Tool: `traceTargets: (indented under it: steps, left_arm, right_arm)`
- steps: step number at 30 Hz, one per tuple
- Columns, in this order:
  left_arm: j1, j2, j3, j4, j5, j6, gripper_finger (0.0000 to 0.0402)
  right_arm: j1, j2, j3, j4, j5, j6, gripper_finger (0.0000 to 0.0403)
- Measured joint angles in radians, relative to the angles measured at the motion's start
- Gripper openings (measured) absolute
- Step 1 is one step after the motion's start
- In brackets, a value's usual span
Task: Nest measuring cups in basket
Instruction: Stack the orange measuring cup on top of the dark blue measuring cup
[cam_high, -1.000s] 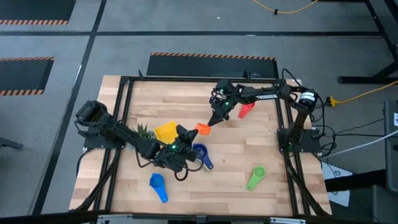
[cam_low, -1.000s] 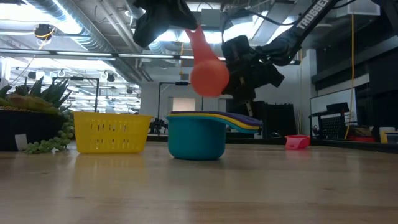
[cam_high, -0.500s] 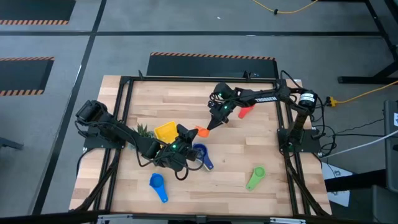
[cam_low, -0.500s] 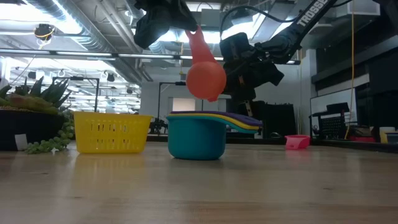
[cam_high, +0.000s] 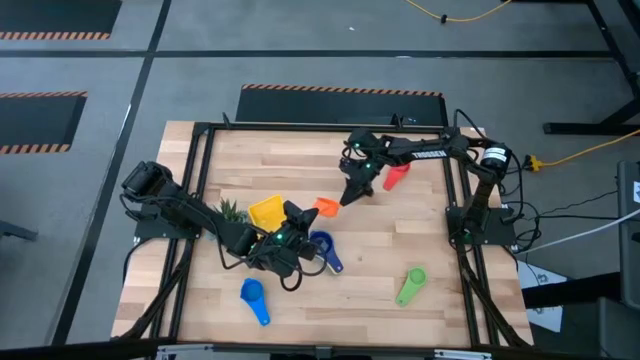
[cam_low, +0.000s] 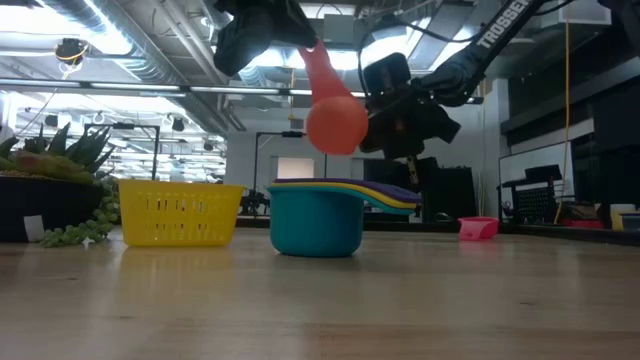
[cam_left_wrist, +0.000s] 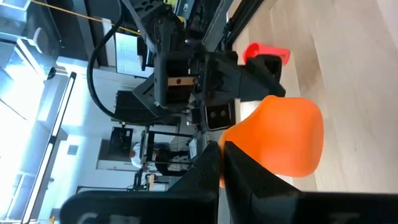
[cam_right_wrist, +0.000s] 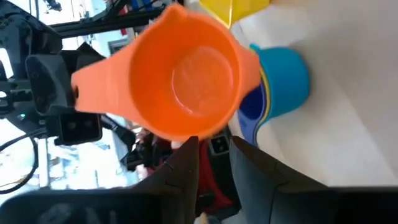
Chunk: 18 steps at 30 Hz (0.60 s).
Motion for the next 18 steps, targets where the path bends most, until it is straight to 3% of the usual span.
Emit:
traceTargets:
  steps: [18]
  left_arm:
    - [0.0,0.0,0.0,0.077,0.008,0.075,0.0]
  right_arm:
    - [-0.002,0.0,0.0,-0.038,-0.006,0.155,0.0096]
